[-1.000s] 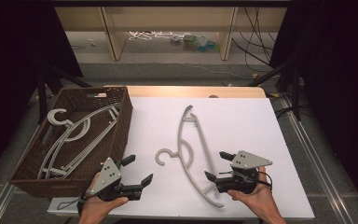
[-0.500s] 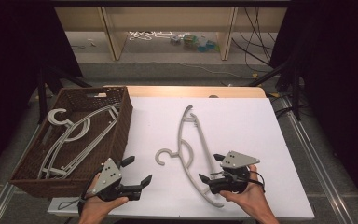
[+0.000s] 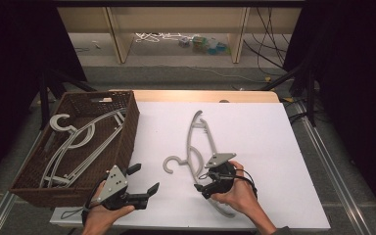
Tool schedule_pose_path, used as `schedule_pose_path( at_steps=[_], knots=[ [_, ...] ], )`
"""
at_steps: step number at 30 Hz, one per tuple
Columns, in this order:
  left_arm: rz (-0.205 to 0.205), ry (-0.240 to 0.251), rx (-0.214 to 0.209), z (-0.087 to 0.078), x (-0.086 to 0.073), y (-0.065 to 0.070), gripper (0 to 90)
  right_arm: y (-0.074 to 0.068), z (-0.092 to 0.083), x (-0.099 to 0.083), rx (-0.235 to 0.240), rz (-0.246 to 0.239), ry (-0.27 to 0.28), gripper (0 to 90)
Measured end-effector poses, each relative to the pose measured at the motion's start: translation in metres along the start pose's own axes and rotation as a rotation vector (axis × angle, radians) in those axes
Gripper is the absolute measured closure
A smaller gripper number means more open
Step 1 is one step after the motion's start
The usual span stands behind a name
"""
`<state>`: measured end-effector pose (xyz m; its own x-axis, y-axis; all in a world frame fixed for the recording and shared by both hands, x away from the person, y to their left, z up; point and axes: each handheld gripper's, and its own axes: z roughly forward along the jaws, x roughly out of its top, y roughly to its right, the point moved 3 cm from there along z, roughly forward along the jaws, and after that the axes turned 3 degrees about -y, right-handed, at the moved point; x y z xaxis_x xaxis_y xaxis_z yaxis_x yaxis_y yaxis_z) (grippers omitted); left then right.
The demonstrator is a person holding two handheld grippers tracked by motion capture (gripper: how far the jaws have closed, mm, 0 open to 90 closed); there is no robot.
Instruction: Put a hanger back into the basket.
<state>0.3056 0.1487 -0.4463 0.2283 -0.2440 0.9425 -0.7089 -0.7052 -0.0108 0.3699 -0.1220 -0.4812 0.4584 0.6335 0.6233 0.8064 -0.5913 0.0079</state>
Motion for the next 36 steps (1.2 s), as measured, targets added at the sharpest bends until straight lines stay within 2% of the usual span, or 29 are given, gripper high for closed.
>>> schedule_pose_path(
  at_steps=[1, 3, 7, 9, 13, 14, 18, 22, 23, 24, 25, 26, 27, 30, 31, 36],
  knots=[
    [-0.008, 0.0, -0.002, 0.0, 0.0, 0.0, 16.8, 0.001, 0.002, 0.001, 0.008, 0.005, -0.022, 18.5],
    [0.012, 0.007, -0.007, 0.002, 0.0, -0.001, 16.8, 0.002, 0.006, 0.003, 0.007, 0.006, -0.054, 19.3],
    [0.013, -0.001, 0.001, 0.001, 0.0, -0.001, 16.9, 0.0, 0.014, 0.006, 0.019, 0.008, -0.088, 24.0],
    [-0.006, -0.011, 0.003, 0.001, -0.001, 0.0, 17.0, -0.002, 0.017, 0.007, 0.03, -0.003, -0.115, 29.2],
    [-0.005, 0.008, -0.002, 0.001, 0.0, -0.001, 17.2, -0.003, 0.022, 0.008, 0.045, -0.011, -0.161, 39.4],
    [-0.002, -0.006, 0.004, 0.001, -0.001, -0.001, 17.3, -0.003, 0.023, 0.008, 0.046, -0.014, -0.169, 41.5],
    [-0.004, 0.001, 0.004, 0.001, 0.0, -0.002, 17.5, -0.004, 0.029, 0.009, 0.051, -0.018, -0.205, 47.4],
    [0.012, -0.011, 0.002, 0.001, 0.0, -0.001, 17.7, -0.005, 0.03, 0.012, 0.033, -0.036, -0.249, 48.8],
    [0.003, -0.006, 0.002, 0.001, 0.0, 0.0, 17.8, -0.005, 0.03, 0.014, 0.033, -0.048, -0.253, 49.2],
    [0.006, -0.007, 0.001, 0.002, -0.001, 0.0, 17.9, -0.005, 0.031, 0.014, 0.03, -0.039, -0.266, 49.7],
    [0.025, -0.016, 0.0, 0.002, -0.001, -0.001, 17.9, -0.006, 0.031, 0.015, 0.032, -0.036, -0.271, 50.1],
    [-0.004, -0.013, -0.004, 0.002, -0.002, 0.001, 17.9, -0.005, 0.032, 0.016, 0.031, -0.045, -0.277, 50.3],
    [0.013, -0.017, 0.0, 0.001, -0.001, 0.0, 17.9, -0.005, 0.031, 0.016, 0.032, -0.044, -0.287, 50.9],
    [0.001, -0.007, -0.006, 0.003, -0.001, 0.0, 18.2, -0.004, 0.032, 0.018, 0.033, -0.047, -0.3, 52.9],
    [0.013, -0.021, 0.003, 0.002, -0.002, 0.0, 18.1, -0.004, 0.032, 0.018, 0.032, -0.05, -0.304, 53.4],
    [0.011, -0.025, 0.003, 0.003, -0.003, 0.001, 18.3, -0.005, 0.032, 0.019, 0.023, -0.053, -0.314, 56.2]
  ],
)
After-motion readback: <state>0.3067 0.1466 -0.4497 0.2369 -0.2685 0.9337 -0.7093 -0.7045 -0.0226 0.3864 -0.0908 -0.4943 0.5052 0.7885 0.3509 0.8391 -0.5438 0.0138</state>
